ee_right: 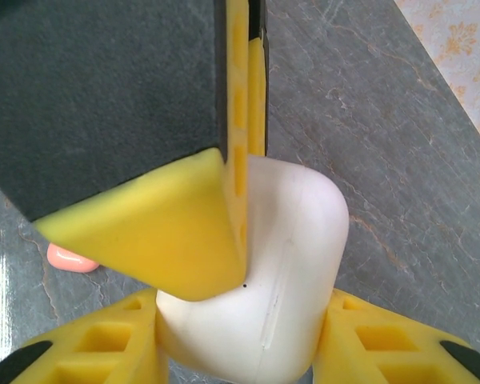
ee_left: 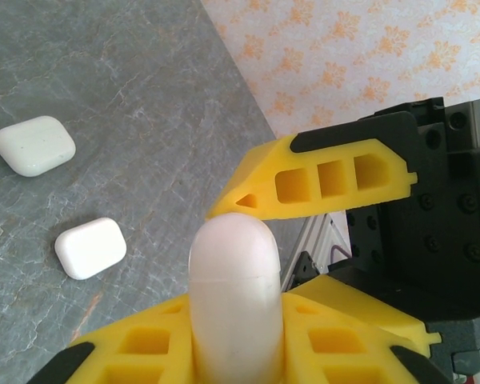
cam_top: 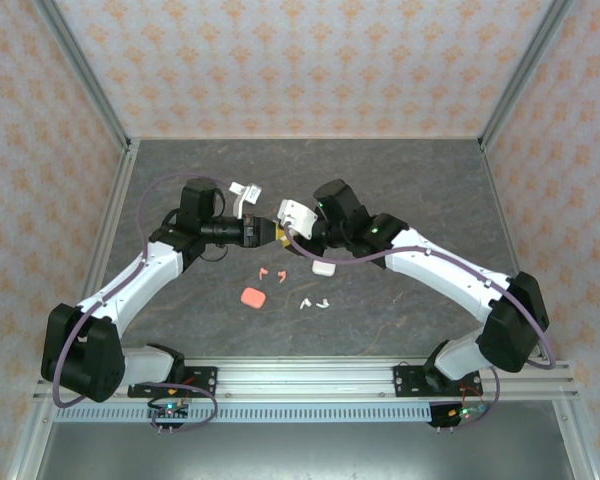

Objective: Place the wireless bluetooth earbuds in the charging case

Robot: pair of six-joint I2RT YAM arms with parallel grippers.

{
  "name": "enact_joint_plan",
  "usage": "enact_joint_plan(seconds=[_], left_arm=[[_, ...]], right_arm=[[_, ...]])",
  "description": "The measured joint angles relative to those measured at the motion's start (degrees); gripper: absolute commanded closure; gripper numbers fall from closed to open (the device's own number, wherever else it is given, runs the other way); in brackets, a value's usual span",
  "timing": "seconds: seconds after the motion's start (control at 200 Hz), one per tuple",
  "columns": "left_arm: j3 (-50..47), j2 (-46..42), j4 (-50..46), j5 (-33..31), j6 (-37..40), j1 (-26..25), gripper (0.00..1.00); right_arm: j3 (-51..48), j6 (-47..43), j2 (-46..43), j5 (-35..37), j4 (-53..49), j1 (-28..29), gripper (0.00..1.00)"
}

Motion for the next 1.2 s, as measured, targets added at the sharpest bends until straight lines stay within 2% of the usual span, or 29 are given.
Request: enact_joint_plan(seconds=[0.045, 0.125, 0.265, 0.355, 0.425, 0.57, 0.756, 1.011, 1.201], left_arm=[[0.0, 0.0, 0.0, 0.0, 0.0, 0.0, 0.78], [0.0, -0.1, 0.0, -0.1, 0.2, -0.1, 0.79], [-0.2, -1.8, 0.9, -1.7, 0.6, -0.4, 0.86], [-1.5, -3.6, 3.4, -3.6, 0.9, -0.9, 0.91], [-3.3, -5.1, 6.2, -5.4, 1.5, -1.9, 0.91], [-7.4, -7.8, 11.9, -9.0, 4.2, -6.0, 0.92], [-8.2, -8.5, 16.4, -11.1, 8.0, -9.5, 0.94], [-8.2, -8.5, 17.3, -11.5, 10.1, -10.1, 0.95], [-8.2, -8.5, 17.3, -12.4, 10.9, -10.2, 0.96]], right_arm=[[0.0, 0.0, 0.0, 0.0, 0.0, 0.0, 0.5], [0.0, 1.4, 0.0, -0.4, -0.3, -0.2, 0.36], [0.0, 4.4, -1.0, -2.6, -0.7, -2.2, 0.16], [-1.1, 7.4, -4.0, -4.8, -0.1, -4.7, 0.08], [-3.2, 10.4, -7.7, -7.5, 1.3, -7.2, 0.03], [-8.8, 19.5, -14.3, -14.0, 7.3, -12.0, 0.03], [-12.7, 28.2, -15.1, -17.7, 12.9, -12.3, 0.1], [-13.1, 30.7, -13.6, -17.3, 13.6, -12.4, 0.16], [-12.4, 30.9, -13.0, -16.3, 13.3, -12.4, 0.17]])
